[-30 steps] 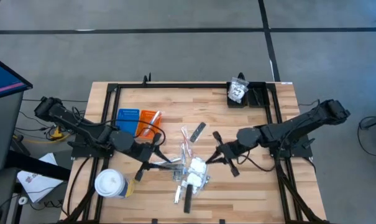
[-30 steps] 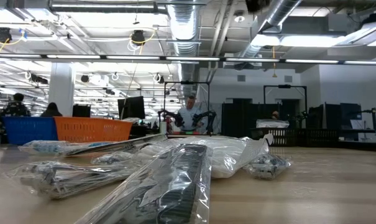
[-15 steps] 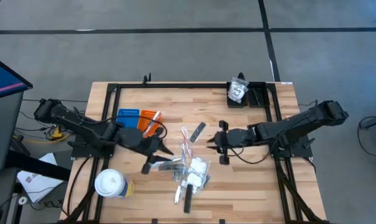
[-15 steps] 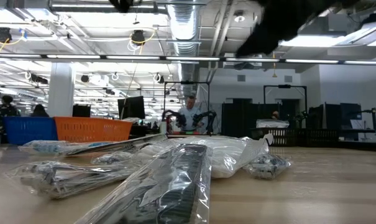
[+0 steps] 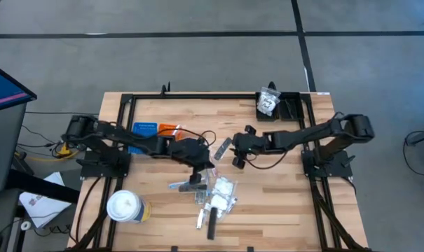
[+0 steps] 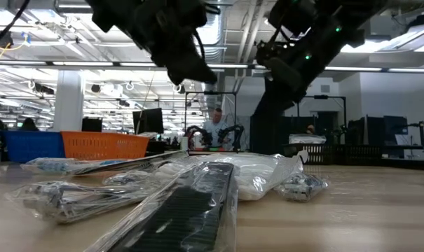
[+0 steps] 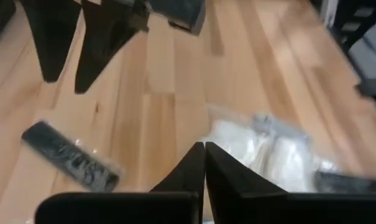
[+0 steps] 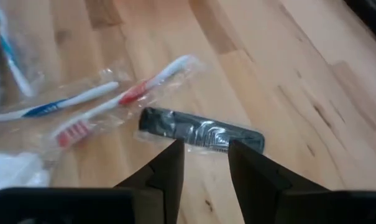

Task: Pick & Place Travel size toiletries
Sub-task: Put the black comb into the right black bin

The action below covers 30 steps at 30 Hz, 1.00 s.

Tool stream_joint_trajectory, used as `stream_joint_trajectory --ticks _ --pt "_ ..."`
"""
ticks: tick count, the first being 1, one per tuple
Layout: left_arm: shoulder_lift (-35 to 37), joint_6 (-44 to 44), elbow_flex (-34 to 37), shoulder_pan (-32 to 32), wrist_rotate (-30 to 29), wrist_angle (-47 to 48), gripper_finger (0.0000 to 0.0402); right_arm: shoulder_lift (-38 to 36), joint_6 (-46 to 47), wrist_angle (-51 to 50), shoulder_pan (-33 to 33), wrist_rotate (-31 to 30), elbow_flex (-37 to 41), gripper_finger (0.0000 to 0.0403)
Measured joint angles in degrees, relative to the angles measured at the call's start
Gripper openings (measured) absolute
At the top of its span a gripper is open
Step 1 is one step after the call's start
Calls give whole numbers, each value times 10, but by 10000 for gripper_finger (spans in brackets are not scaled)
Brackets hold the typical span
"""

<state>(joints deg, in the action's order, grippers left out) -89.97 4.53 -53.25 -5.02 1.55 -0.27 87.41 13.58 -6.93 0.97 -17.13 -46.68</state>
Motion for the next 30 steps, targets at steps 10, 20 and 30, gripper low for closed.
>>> stream_joint_trajectory --ticks 10,20,30 --pt "144 49 11 -17 -116 168 1 0 -20 -6 12 7 0 108" --pt "173 60 39 -18 -191 113 1 0 -21 -4 6 6 0 108" --pt "-27 18 -2 51 -136 23 1 0 -5 -10 -13 4 0 108"
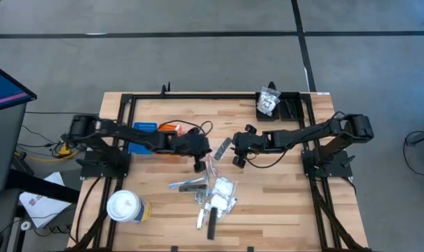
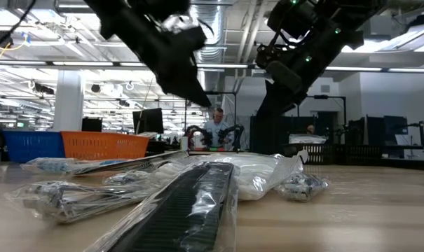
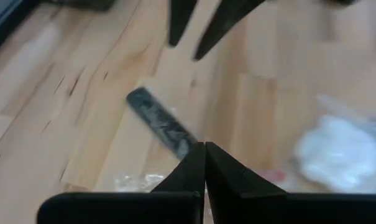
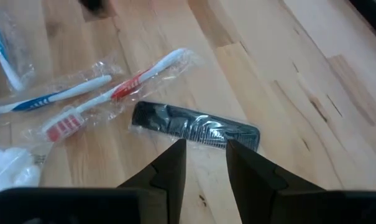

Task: Pick & Place Travel size toiletries
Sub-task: Put the black comb into the right black bin

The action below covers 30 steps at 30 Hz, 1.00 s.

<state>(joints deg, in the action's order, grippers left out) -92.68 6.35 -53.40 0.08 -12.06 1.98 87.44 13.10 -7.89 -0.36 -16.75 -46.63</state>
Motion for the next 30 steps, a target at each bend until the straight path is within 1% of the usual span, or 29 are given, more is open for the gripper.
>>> stream_joint_trajectory --ticks 7,12,15,17,21,25,27,28,30 --pt "-91 -1 -48 21 1 -2 1 0 0 -12 0 0 0 108" --pt "-155 -4 -80 27 14 -11 2 0 0 -23 0 0 0 108" --pt "-186 -6 -94 30 0 -15 2 0 0 -26 0 0 0 108" --pt "-194 -16 -96 30 -8 -13 2 0 0 -28 0 1 0 108" --pt "-191 -31 -95 27 6 -2 2 0 -1 -35 3 2 0 108" --pt "-136 -31 -95 17 19 75 2 0 -8 -42 3 2 0 108" --pt "-106 -25 -95 12 19 98 2 0 -13 -41 3 2 0 108" --pt "-93 -19 -93 10 18 98 2 0 -15 -41 3 2 0 108" --pt "-75 -19 -83 2 -2 69 2 0 -15 -38 3 2 0 108"
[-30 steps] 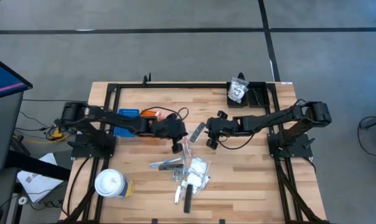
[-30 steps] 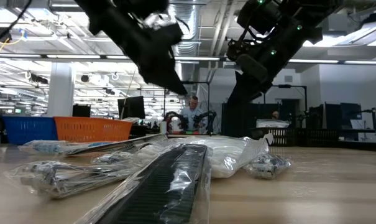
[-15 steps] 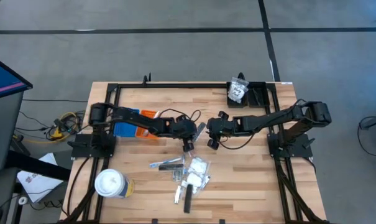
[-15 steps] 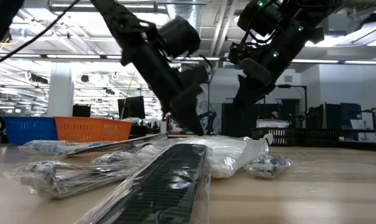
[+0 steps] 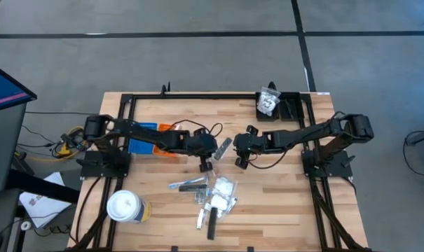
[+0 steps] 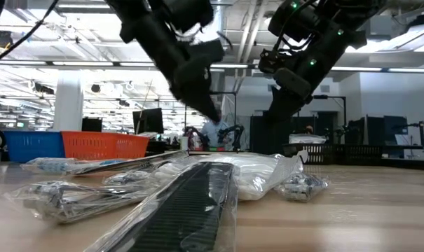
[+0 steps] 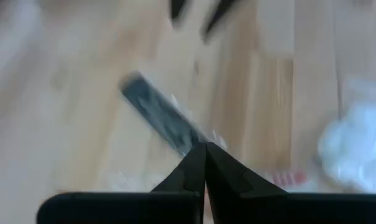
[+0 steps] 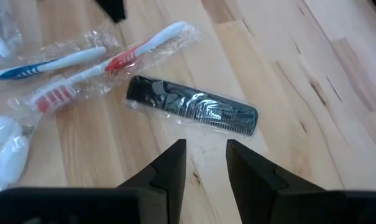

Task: Pick & Place Travel size toiletries
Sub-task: Put the black comb into the right black bin

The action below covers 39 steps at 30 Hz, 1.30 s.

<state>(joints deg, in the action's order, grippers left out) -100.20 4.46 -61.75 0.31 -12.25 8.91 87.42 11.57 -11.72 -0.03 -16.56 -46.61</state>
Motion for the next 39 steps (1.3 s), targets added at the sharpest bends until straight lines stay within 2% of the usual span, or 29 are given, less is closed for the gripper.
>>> stream_joint_trajectory --ticks 5,8,15,24,28,33,39 --pt "-9 -43 36 -11 -64 -105 2 0 -1 4 0 0 0 108" --pt "-29 -57 51 -5 -74 -118 2 0 0 6 4 0 0 108" --pt "-36 -57 57 13 -44 -117 2 0 -12 17 21 2 0 108" --pt "-27 -59 56 17 -43 -150 2 0 -25 25 24 2 0 108" --pt "-43 -58 56 25 -43 -188 2 0 -21 32 22 2 0 108" --pt "-64 -56 56 42 -43 -190 2 0 -14 46 23 2 0 108" --pt "-85 -58 56 57 -11 -192 2 0 -10 47 23 2 0 108"
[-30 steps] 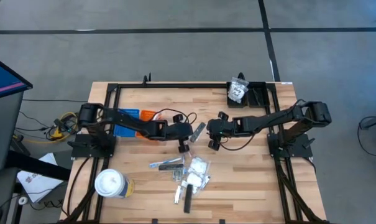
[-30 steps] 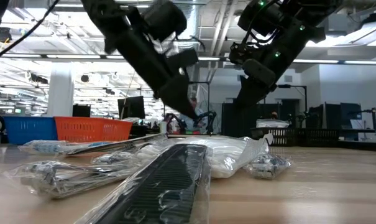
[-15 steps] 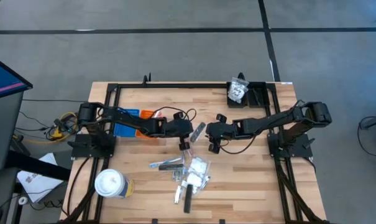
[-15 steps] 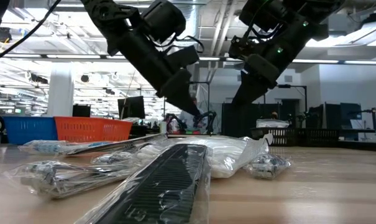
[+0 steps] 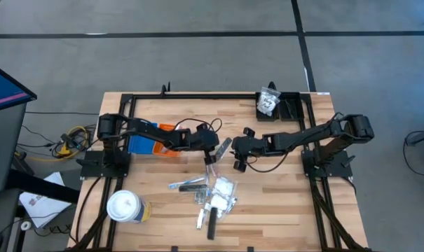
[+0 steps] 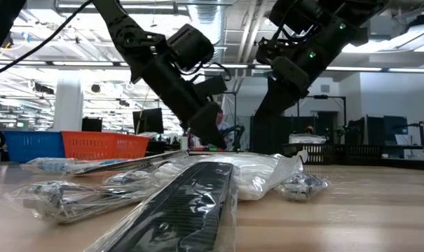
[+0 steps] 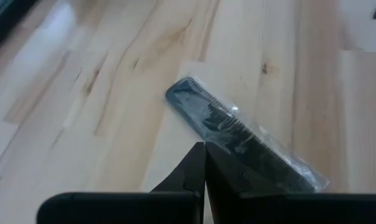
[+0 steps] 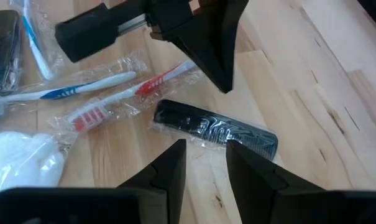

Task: Pick & Place Travel size toiletries
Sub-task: Put the black comb into the right black bin

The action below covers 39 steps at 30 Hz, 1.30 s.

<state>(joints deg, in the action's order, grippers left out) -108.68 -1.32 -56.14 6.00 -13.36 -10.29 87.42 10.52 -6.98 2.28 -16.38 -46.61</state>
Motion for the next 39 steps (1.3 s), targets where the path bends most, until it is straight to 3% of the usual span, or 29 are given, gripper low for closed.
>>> stream_joint_trajectory --ticks 10,15,22,32,39 --pt "-10 -2 -15 4 18 -15 2 0 -4 0 -2 0 0 108" --pt "-38 1 -42 5 -28 -12 2 0 -4 4 -2 0 0 108" --pt "-86 5 -78 10 -23 -3 2 0 -4 8 -2 0 0 108" --pt "-94 19 -88 10 72 53 2 0 -4 -12 -2 0 0 108" --pt "-80 14 -84 -18 85 59 2 0 -4 -15 -2 0 0 108"
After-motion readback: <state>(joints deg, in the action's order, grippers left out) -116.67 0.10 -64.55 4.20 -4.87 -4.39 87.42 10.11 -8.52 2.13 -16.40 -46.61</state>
